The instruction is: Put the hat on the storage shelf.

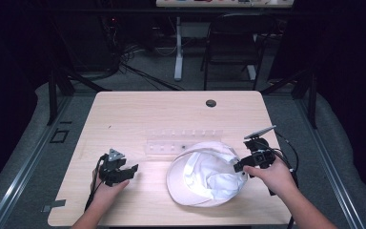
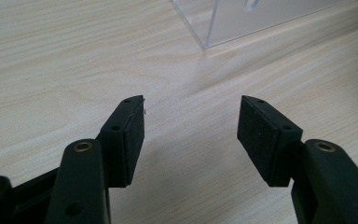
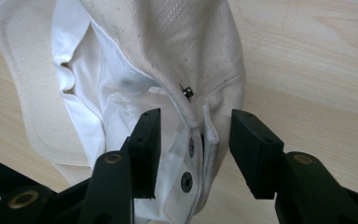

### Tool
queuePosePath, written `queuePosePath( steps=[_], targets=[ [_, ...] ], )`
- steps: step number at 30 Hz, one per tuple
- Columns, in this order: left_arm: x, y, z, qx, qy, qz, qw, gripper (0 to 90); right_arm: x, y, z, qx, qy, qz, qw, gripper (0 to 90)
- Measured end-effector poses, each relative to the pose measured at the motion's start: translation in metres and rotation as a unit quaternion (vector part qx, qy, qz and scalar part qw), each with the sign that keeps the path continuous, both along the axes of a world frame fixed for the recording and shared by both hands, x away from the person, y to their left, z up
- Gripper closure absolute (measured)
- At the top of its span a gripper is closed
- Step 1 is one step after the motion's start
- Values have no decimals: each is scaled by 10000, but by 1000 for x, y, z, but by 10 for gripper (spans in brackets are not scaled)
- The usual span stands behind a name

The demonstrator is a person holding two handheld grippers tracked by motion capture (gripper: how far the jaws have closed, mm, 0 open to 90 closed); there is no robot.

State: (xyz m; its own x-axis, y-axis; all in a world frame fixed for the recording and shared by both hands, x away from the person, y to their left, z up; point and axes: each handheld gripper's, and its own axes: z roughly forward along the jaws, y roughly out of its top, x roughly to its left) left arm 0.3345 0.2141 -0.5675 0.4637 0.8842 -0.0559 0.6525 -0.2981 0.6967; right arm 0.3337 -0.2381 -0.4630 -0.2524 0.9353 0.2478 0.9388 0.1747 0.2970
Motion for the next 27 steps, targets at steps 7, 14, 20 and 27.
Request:
queuePosePath(
  steps=[7, 14, 20, 27],
  targets=[
    [0, 0, 0, 5, -1, -8, 10000, 420, 4, 4, -3, -253, 10, 91, 9996, 667],
    [0, 0, 0, 14, -1, -11, 10000, 420, 1, 9, 1, -381, -7, 222, 9990, 797],
    [0, -1, 0, 18, 12, -19, 10000, 420, -4, 9, 8, -416, 127, 200, 9989, 806],
    [-1, -2, 0, 30, 3, -8, 10000, 420, -9, 8, 17, -462, 160, 138, 9987, 802]
  ],
)
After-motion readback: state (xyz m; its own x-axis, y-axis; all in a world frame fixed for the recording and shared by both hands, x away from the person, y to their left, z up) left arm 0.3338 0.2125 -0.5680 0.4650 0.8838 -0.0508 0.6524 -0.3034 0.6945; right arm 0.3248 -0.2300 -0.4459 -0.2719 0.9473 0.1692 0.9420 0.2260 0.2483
